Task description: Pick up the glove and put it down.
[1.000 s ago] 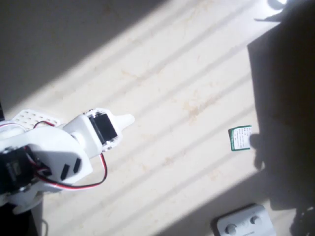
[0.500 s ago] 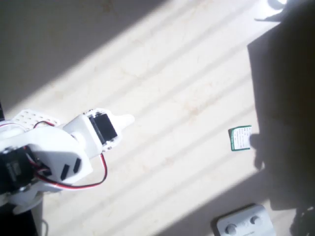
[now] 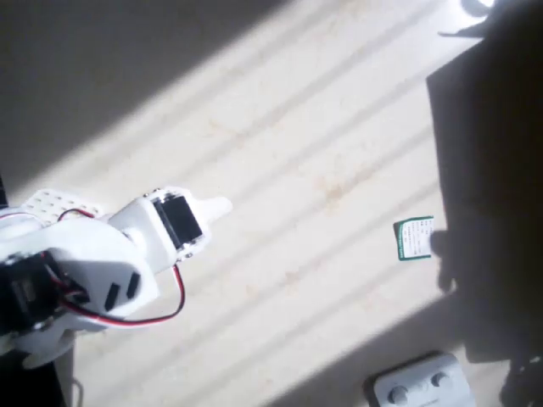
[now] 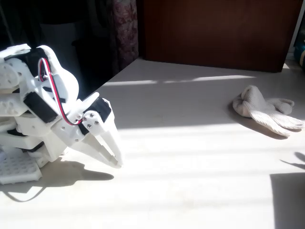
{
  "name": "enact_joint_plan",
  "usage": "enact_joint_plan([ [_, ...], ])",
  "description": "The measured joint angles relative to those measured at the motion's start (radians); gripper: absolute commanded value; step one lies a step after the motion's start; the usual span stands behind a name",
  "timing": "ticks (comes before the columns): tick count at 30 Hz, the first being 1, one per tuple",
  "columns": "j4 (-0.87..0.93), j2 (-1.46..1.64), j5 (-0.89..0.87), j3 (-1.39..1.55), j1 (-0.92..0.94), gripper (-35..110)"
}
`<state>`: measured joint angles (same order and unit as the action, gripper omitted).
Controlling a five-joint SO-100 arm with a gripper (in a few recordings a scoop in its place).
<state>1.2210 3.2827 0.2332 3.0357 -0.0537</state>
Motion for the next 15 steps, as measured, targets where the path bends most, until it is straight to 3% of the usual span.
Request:
enact_joint_plan([
  [15, -0.04, -0.067, 0.0, -0.249, 0.0, 1],
])
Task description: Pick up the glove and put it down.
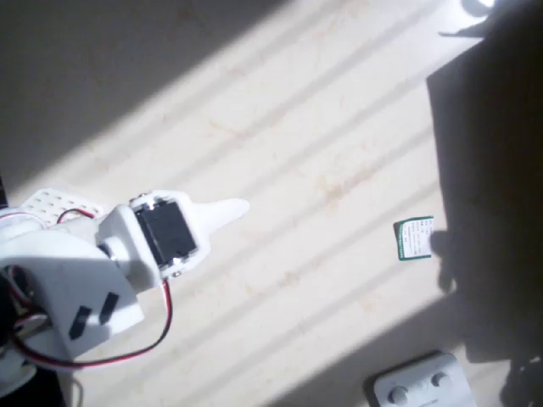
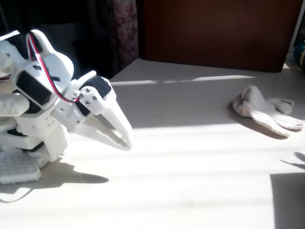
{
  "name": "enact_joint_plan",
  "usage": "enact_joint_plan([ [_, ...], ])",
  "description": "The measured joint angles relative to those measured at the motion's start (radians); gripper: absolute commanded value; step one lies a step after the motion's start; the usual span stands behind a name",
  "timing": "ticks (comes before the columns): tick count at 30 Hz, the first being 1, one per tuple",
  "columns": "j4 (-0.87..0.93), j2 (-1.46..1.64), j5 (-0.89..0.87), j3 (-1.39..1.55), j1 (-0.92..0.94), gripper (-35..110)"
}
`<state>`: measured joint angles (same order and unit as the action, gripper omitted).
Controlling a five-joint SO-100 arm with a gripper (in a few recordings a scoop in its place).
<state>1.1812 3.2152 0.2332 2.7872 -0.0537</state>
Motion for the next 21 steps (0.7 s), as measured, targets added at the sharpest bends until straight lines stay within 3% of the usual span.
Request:
enact_joint_plan([
  [12, -0.006, -0.769, 0.0, -0.695, -0.014, 1],
  [21, -0.006, -1.256, 0.0, -1.175, -0.201, 1],
])
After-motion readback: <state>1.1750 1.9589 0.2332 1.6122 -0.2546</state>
